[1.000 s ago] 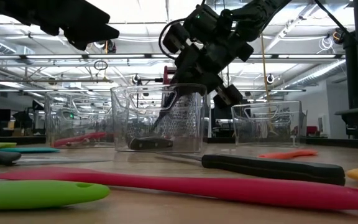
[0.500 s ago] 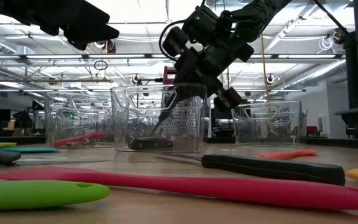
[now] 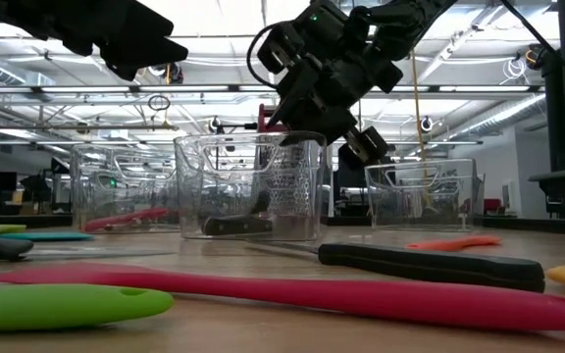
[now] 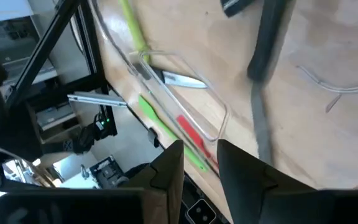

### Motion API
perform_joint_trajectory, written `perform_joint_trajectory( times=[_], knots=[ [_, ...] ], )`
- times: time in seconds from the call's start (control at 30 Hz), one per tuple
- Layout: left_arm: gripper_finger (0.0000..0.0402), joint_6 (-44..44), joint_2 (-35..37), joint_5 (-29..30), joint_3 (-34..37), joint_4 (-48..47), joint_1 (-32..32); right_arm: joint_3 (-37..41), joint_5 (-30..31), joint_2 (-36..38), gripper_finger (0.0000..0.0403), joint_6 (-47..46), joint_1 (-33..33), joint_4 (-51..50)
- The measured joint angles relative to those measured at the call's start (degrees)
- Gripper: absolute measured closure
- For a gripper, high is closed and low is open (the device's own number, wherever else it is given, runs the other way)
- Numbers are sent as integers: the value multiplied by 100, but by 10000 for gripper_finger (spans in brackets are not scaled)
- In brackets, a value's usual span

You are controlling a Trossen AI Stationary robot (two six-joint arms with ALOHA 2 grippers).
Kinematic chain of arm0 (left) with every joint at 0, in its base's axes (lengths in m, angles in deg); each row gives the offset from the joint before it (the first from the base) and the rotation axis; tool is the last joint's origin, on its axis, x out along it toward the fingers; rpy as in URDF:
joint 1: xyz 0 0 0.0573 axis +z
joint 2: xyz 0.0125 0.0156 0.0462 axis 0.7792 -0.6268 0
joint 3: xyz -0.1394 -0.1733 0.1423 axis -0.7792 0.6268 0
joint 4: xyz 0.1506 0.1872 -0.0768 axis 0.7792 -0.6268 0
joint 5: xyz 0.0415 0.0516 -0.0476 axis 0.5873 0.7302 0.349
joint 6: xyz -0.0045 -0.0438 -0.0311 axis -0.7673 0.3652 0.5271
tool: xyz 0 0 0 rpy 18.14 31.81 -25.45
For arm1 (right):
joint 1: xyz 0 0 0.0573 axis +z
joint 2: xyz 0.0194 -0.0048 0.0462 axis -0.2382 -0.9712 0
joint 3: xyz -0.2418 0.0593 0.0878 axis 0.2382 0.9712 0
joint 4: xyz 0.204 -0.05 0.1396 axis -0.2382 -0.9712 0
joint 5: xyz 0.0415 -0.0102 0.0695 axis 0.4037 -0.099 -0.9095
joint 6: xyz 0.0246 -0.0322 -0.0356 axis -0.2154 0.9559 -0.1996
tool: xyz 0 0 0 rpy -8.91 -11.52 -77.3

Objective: Pick & Place Kitchen Items
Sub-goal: Put the black knife into the middle transparent bin

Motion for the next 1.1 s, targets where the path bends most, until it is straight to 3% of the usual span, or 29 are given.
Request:
perform_joint_trajectory(
  times=[0.37,0.6,0.83,1.1],
  knots=[
    [178,106,0,-2,0,3,0,0,-15,378,364,542,169,-31],
    [178,127,2,-389,0,-29,-4,7,54,1011,399,1977,545,-651],
    [178,469,2,-1003,0,-89,-4,110,1069,1547,401,3623,1303,-950],
    [179,1429,-45,-786,0,-422,-144,629,2485,2136,402,5300,2246,-862]
  ],
)
